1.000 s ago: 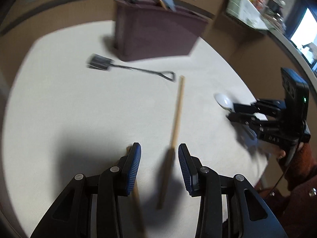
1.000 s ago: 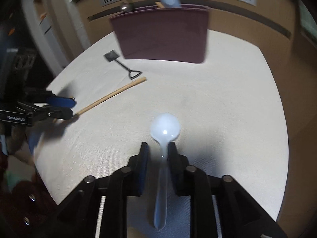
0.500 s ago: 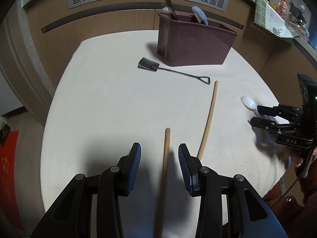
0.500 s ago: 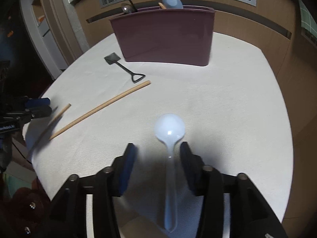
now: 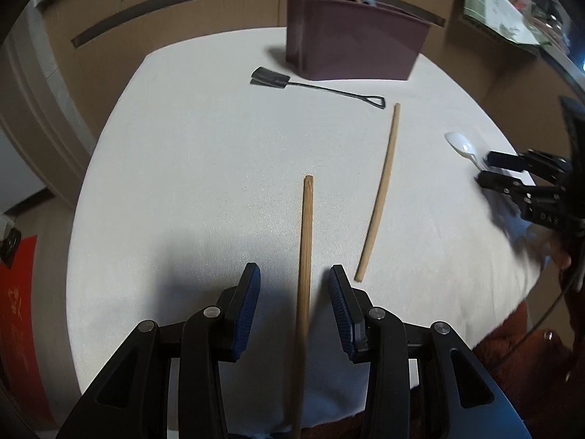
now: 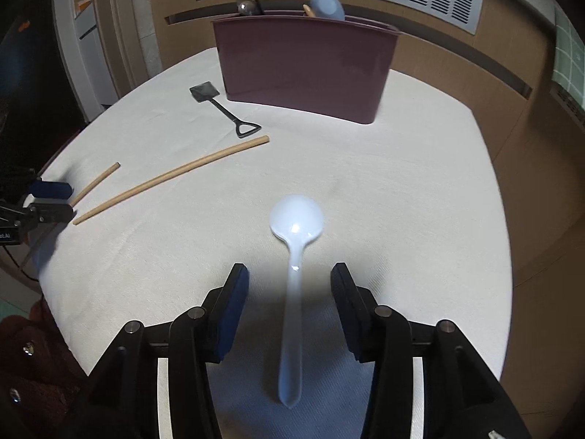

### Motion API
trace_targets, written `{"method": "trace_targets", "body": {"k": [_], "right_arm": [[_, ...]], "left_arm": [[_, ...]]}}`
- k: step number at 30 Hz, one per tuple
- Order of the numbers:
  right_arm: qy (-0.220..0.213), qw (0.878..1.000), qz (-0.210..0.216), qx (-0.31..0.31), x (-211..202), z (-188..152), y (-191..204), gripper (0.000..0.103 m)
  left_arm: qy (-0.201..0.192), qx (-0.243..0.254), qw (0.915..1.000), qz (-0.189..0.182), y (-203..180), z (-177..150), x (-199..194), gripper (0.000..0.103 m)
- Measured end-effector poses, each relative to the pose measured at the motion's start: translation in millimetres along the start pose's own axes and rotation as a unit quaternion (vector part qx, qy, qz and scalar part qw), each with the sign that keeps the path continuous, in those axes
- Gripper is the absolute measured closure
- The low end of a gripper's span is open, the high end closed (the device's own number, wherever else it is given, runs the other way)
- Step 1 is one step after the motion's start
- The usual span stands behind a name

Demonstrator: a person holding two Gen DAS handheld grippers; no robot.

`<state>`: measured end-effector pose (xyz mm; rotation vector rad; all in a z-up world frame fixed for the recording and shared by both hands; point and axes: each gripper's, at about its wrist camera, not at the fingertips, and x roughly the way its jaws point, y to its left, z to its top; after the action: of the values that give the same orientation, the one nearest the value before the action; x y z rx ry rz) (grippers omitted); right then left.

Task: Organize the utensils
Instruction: 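Grasp the wooden chopstick with the left tool while the right tool lifts the white spoon, then lower the chopstick and white spoon into the purple holder, opening both tools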

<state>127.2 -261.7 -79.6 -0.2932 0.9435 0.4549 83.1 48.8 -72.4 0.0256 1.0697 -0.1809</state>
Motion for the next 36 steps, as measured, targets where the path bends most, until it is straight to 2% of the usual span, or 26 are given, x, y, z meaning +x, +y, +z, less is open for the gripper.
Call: {"method": "trace_targets", "body": {"k": [3, 7, 8, 11, 13, 18, 21, 24, 29, 32, 35, 36], "right_arm": [[-0.024, 0.999, -0.023, -0.001, -7, 3, -2, 0.064], [-0.021, 1.0, -0.002, 0.02, -1, 15, -9, 0.064], [-0.015, 1.0, 0.005, 0.025, 3, 19, -9, 0.064], [0.008, 0.999, 0.002, 0.034, 18, 29, -10, 0.065], [-0.002, 1.0, -0.005, 0.028, 18, 35, -7, 0.073], [-0.035, 0.999, -0.03, 0.006, 4, 42, -3, 0.074], [-0.054, 0.998, -0.037, -0.001, -6, 46, -2, 0.074], [-0.074, 0.997, -0.037, 0.003, -15, 50, -3, 0.074], [-0.106, 0.993, -0.021, 0.039, -28, 62, -18, 0.074], [-0.137, 0.989, -0.008, 0.063, -44, 75, -28, 0.074], [-0.207, 0.975, -0.002, 0.075, -85, 110, -41, 0.074], [-0.237, 0.968, -0.001, 0.079, -102, 125, -46, 0.074]], "left_arm": [[-0.007, 0.008, 0.9999, 0.007, -8, 7, 4, 0.07], [-0.012, 0.008, 0.9999, 0.009, -12, 17, 7, 0.096], [-0.012, 0.006, 0.9999, 0.01, -12, 20, 7, 0.097], [-0.035, 0.001, 0.9994, 0.009, -12, 29, -4, 0.097], [-0.055, -0.001, 0.9985, 0.003, -12, 36, -14, 0.097], [-0.094, -0.013, 0.9954, -0.006, -11, 51, -36, 0.097], [-0.114, -0.032, 0.9927, -0.024, -8, 61, -45, 0.097], [-0.143, -0.054, 0.9868, -0.053, -6, 76, -55, 0.097], [-0.195, -0.062, 0.9761, -0.074, -11, 101, -76, 0.097], [-0.237, -0.064, 0.9651, -0.092, -13, 128, -99, 0.097], [-0.338, -0.08, 0.932, -0.105, -17, 166, -138, 0.097], [-0.374, -0.088, 0.9164, -0.114, -17, 178, -148, 0.097]]}}
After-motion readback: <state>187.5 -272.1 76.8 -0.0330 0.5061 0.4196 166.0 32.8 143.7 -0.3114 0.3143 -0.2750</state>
